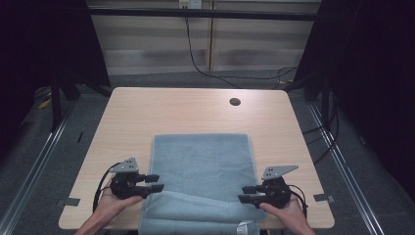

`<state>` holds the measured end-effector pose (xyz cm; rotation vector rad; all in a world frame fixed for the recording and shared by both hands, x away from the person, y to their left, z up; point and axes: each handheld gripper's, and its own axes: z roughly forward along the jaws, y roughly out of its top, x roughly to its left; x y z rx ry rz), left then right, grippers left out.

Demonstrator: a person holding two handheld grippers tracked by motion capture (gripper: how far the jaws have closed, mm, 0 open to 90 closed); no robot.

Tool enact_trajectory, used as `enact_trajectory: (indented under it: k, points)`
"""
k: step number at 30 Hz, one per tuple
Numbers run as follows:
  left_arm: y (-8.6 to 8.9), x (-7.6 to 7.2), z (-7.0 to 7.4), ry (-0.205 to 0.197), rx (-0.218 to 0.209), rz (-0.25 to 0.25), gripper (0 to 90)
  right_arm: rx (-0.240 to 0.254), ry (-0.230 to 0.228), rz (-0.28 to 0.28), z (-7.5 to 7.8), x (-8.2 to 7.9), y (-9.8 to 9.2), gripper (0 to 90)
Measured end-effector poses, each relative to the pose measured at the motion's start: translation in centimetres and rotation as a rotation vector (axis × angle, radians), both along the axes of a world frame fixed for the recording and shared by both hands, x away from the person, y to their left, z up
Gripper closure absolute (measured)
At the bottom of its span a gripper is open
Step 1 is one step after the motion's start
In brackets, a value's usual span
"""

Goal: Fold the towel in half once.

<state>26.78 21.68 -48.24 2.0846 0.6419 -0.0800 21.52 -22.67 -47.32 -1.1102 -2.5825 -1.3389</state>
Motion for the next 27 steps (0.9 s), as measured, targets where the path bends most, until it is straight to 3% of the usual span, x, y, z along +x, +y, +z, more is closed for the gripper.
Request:
enact_trajectory:
  k: [3,5,6,7,9,11,15,19,21,22,24,27]
  points:
    - [-0.6,-0.5,-1.4,0.015,0.081,-0.013,45.2,-0.033,0.025,0.016,-0.7,-0.7,0.3,57.5]
    - [-0.9,-0.7,-1.5,0.006,0.094,-0.018,45.5,-0.064,0.047,0.023,-1.3,-1.0,0.4,63.5]
    - [-0.9,-0.8,-1.3,-0.016,0.107,-0.041,52.9,-0.067,0.048,0.034,-1.5,-1.1,0.5,67.2]
    - [-0.9,-0.8,-1.1,-0.015,0.097,-0.064,65.7,-0.062,0.048,0.044,-1.6,-1.2,0.5,72.6]
    - [-0.8,-1.1,-0.8,-0.013,0.08,-0.082,78.7,-0.061,0.041,0.061,-1.5,-1.5,0.5,81.7]
    - [-0.7,-1.6,-0.4,-0.021,0.072,-0.092,86.4,-0.053,0.021,0.042,-1.4,-2.0,0.4,87.7]
    - [-0.1,-3.3,0.3,-0.032,0.025,-0.12,87.0,-0.024,-0.009,0.067,-0.7,-3.6,0.1,86.6]
    - [0.7,-5.4,0.8,-0.025,-0.012,-0.154,85.0,0.01,-0.031,0.116,0.2,-5.8,-0.4,76.2]
    - [1.1,-6.0,1.1,-0.004,-0.056,-0.177,80.3,0.029,-0.047,0.103,0.5,-6.5,-0.7,72.2]
    - [1.3,-6.2,1.3,-0.005,-0.071,-0.164,77.2,0.04,-0.054,0.095,0.7,-6.6,-0.9,70.7]
    - [1.6,-5.9,1.8,-0.023,-0.083,-0.168,71.9,0.055,-0.071,0.064,1.1,-6.3,-1.2,67.4]
    - [1.6,-4.1,2.0,-0.02,-0.091,-0.102,64.8,0.101,-0.085,0.027,1.4,-4.8,-1.3,63.9]
